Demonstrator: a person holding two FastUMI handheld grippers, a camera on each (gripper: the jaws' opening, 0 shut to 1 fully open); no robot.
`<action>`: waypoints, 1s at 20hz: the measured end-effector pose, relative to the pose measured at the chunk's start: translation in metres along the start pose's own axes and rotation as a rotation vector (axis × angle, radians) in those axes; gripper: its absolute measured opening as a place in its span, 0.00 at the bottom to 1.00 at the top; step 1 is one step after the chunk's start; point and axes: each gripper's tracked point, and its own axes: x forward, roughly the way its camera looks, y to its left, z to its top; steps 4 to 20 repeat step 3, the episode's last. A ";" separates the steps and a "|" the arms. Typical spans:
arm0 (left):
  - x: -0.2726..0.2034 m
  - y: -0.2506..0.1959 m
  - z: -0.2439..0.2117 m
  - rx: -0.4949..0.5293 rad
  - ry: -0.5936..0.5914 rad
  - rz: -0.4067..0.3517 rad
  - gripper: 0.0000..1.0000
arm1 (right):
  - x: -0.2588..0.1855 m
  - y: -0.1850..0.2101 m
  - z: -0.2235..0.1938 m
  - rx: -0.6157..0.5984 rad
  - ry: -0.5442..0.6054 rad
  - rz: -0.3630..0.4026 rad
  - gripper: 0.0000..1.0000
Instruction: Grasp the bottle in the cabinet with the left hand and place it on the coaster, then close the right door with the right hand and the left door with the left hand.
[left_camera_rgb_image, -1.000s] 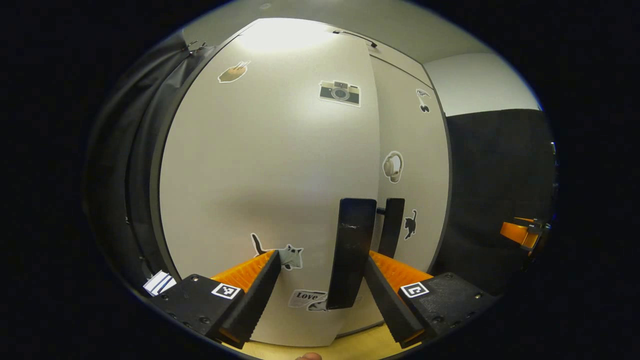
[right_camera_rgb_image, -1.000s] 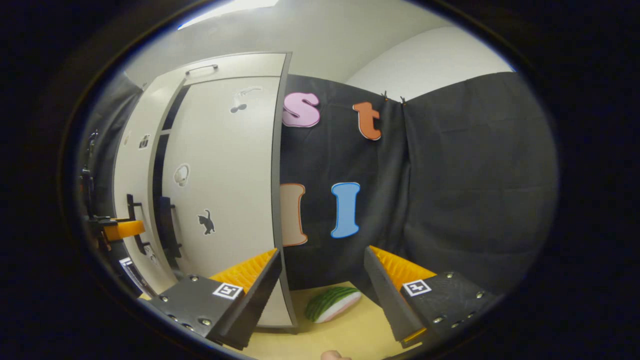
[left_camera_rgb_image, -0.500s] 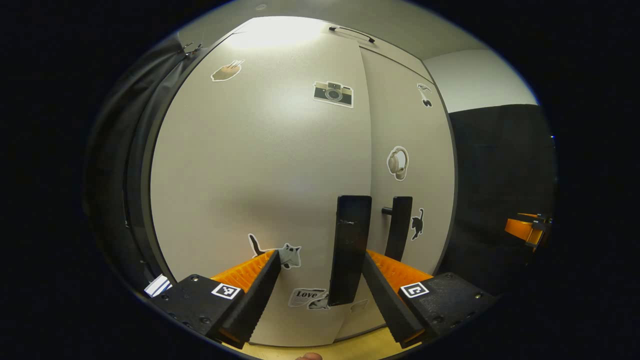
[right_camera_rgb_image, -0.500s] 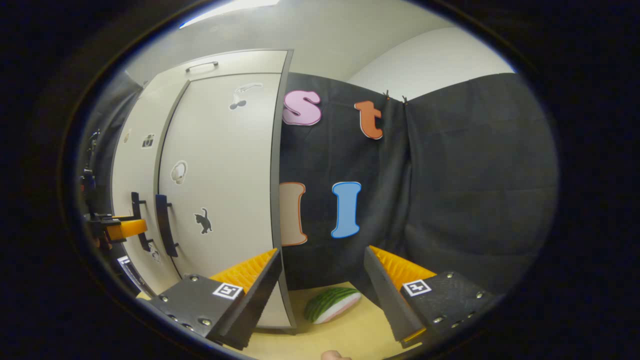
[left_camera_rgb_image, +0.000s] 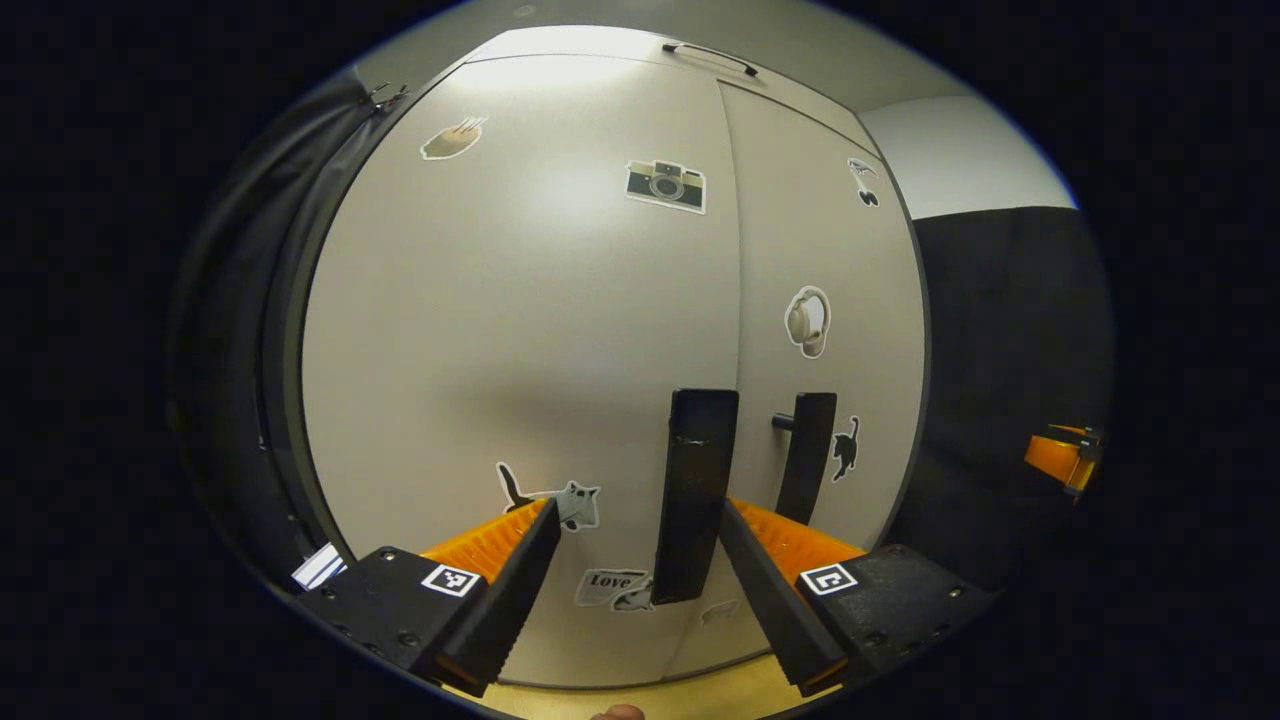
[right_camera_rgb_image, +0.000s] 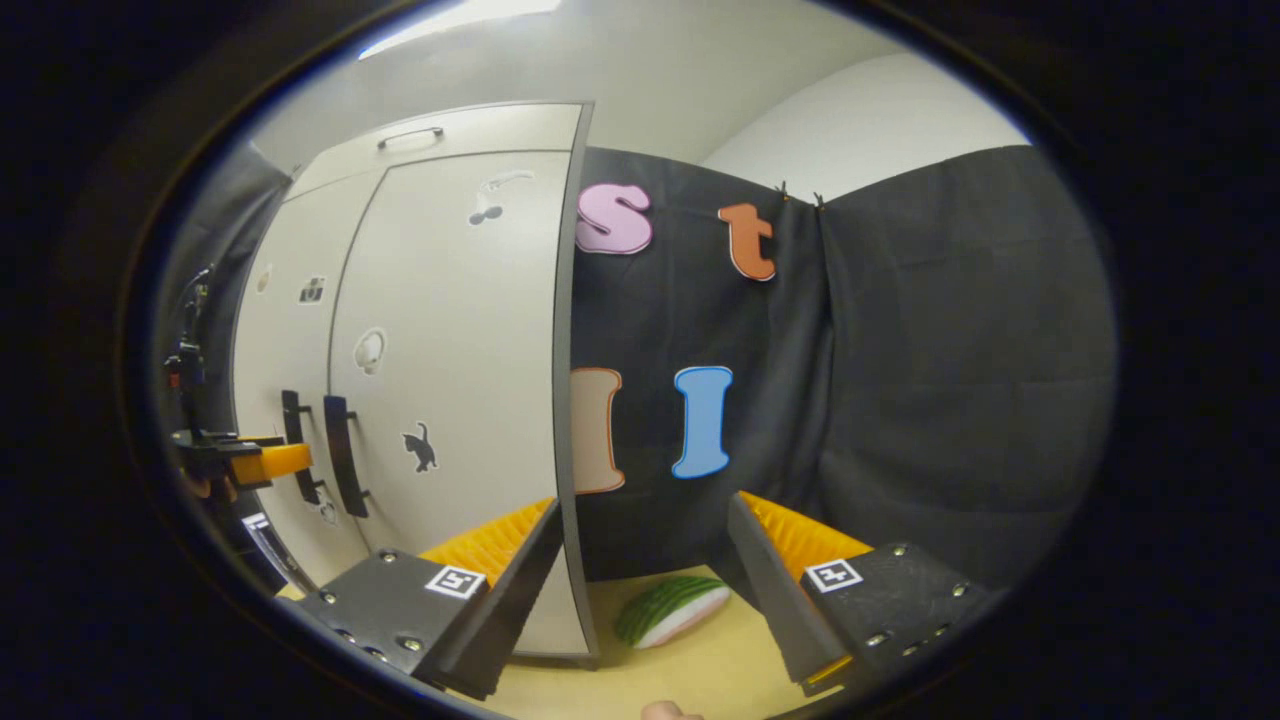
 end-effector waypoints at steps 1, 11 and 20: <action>-0.011 -0.005 0.011 0.025 -0.017 0.011 1.00 | -0.004 0.004 0.009 0.003 -0.012 0.013 1.00; -0.040 -0.019 0.038 0.060 -0.057 0.025 0.95 | -0.014 0.013 0.028 0.005 -0.040 0.046 1.00; -0.040 -0.019 0.038 0.060 -0.057 0.025 0.95 | -0.014 0.013 0.028 0.005 -0.040 0.046 1.00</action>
